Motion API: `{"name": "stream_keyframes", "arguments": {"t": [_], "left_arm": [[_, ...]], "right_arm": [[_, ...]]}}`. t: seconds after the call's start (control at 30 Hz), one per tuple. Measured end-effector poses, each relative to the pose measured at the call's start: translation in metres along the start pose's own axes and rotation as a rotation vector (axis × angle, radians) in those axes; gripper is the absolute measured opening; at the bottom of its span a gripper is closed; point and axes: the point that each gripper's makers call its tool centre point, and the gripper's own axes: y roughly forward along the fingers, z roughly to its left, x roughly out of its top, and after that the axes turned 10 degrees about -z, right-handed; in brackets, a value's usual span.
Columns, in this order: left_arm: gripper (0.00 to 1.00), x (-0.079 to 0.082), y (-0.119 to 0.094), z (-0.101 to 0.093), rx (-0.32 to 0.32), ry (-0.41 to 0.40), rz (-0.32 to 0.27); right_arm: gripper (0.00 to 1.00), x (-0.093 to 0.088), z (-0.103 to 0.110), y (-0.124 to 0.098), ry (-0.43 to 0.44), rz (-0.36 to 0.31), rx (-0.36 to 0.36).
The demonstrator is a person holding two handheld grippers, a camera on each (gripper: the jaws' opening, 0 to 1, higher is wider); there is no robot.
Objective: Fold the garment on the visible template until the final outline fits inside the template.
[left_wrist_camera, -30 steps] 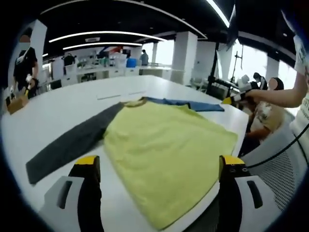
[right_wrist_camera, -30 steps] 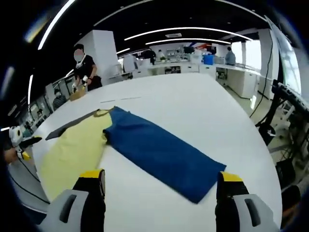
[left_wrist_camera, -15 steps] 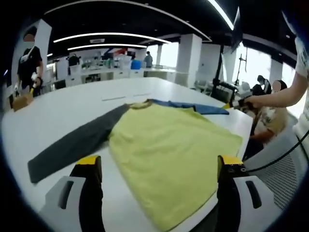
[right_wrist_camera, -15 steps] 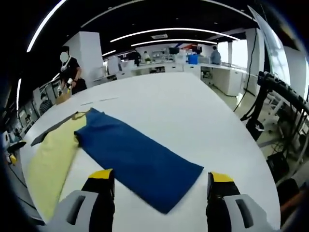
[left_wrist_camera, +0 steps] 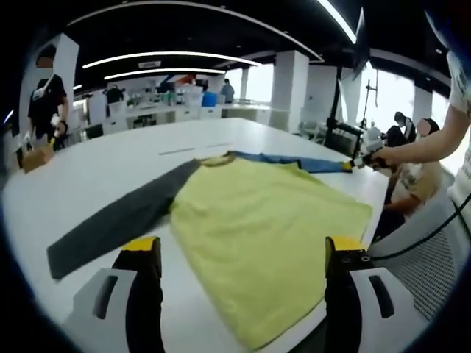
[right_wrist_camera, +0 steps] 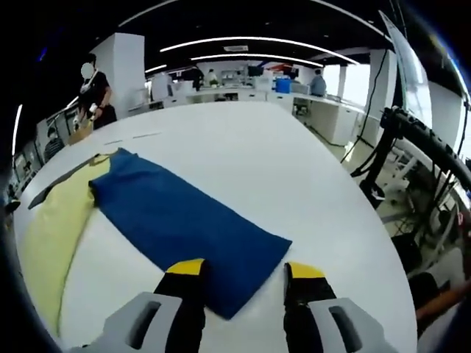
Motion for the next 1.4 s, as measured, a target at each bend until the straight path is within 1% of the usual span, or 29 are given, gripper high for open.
{"name": "stream_keyframes", "arguments": {"t": [0.07,0.13,0.33,0.5,0.67,0.73,0.87,0.9,0.97,1.1,1.13,1.17,1.27,1.4], "left_arm": [[0.88,0.001,0.000,-0.002,0.001,0.002,0.006],[0.88,0.001,-0.001,-0.002,0.002,0.005,0.009],[0.87,0.001,-0.001,-0.001,-0.002,0.011,0.006],[0.89,0.004,-0.002,-0.005,-0.002,0.023,0.014],[0.90,0.006,-0.002,-0.007,0.003,0.020,0.012],[0.91,0.007,-0.003,-0.008,0.007,0.028,0.013],[0.94,0.009,-0.004,-0.007,0.015,0.032,0.013],[0.95,0.010,-0.003,-0.007,0.014,0.030,0.010],[0.95,0.011,-0.003,-0.008,0.018,0.023,0.008],[0.97,0.012,-0.003,-0.011,0.017,0.018,0.001],[0.97,0.012,-0.003,-0.011,0.015,0.018,0.000],[0.97,0.011,-0.003,-0.011,0.012,0.017,0.000],[0.97,0.012,-0.002,-0.012,0.007,0.015,0.001],[0.97,0.014,0.000,-0.012,0.003,0.020,-0.004]], "right_arm": [[0.22,0.000,0.001,0.000,0.004,-0.002,-0.003],[0.21,0.000,-0.002,0.002,0.026,-0.003,-0.021],[0.06,-0.001,-0.014,0.001,0.066,0.002,-0.080],[0.04,0.000,-0.013,0.002,0.065,-0.001,-0.074],[0.00,0.001,-0.013,0.002,0.095,-0.012,-0.092],[0.00,0.002,-0.011,0.003,0.101,-0.019,-0.085],[0.00,0.002,-0.010,0.002,0.106,-0.010,-0.090],[0.00,0.002,-0.010,0.002,0.112,-0.008,-0.088],[0.00,0.001,-0.005,0.000,0.157,-0.003,-0.068],[0.00,0.003,0.001,-0.004,0.186,-0.013,-0.055],[0.00,0.004,-0.003,-0.001,0.196,-0.017,-0.052],[0.00,0.005,-0.004,0.000,0.202,-0.021,-0.050],[0.00,0.008,0.003,-0.001,0.202,-0.004,-0.033],[0.00,0.019,0.005,0.005,0.208,-0.025,-0.011]]}}
